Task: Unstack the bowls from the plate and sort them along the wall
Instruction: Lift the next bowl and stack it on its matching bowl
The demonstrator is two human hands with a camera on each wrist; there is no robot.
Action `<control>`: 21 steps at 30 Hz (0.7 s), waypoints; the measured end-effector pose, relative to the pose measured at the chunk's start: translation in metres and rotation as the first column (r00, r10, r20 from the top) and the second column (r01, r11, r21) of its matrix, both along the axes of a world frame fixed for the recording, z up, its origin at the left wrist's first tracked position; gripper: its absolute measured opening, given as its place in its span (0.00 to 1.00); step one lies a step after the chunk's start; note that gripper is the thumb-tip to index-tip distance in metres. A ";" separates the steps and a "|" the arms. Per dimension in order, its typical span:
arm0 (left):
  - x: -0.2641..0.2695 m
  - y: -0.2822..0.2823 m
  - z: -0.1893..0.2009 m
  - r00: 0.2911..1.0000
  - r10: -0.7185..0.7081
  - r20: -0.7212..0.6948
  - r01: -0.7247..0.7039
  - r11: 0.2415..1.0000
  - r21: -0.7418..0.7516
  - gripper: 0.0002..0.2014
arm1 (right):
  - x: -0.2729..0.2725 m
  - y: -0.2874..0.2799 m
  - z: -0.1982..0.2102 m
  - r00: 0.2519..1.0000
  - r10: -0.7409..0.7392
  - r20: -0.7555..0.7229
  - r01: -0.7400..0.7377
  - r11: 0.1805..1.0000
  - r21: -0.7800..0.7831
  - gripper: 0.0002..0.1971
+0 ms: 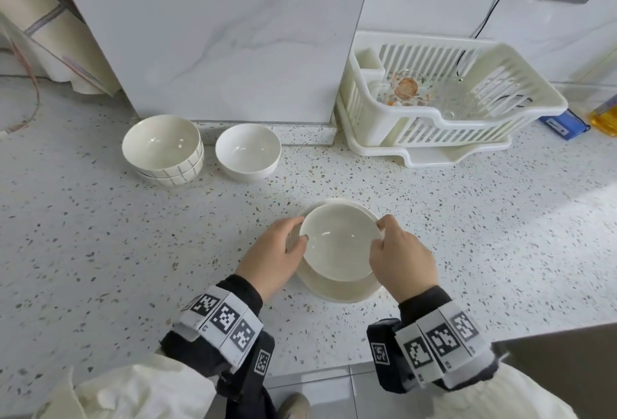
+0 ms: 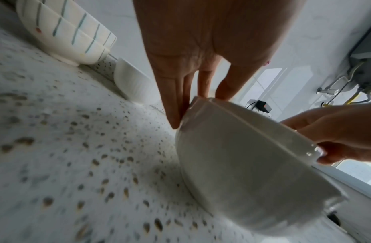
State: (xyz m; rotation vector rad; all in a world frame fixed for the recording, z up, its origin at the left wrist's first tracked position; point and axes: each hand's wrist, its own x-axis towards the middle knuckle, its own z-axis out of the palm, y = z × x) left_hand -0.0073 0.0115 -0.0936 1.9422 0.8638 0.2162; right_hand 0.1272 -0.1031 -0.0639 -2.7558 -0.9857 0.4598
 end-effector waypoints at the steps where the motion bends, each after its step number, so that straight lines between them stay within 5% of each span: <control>1: 0.000 0.004 0.005 0.999 0.005 0.036 -0.005 1.000 -0.005 0.20 | 0.000 0.002 0.007 1.000 -0.001 -0.007 0.001 1.000 0.024 0.15; 9: -0.007 0.068 0.042 0.966 0.128 0.223 -0.113 0.990 -0.078 0.19 | -0.003 0.079 0.046 0.998 0.042 -0.049 -0.030 0.977 0.212 0.16; 15: -0.007 0.120 0.032 0.945 0.254 0.206 -0.207 0.952 -0.226 0.20 | -0.012 0.160 0.035 0.930 -0.002 -0.369 0.084 0.975 0.205 0.21; 21: 0.003 0.145 0.015 0.933 0.314 0.174 -0.251 0.917 -0.310 0.22 | -0.013 0.199 0.024 0.913 -0.047 -0.406 0.137 0.971 0.196 0.21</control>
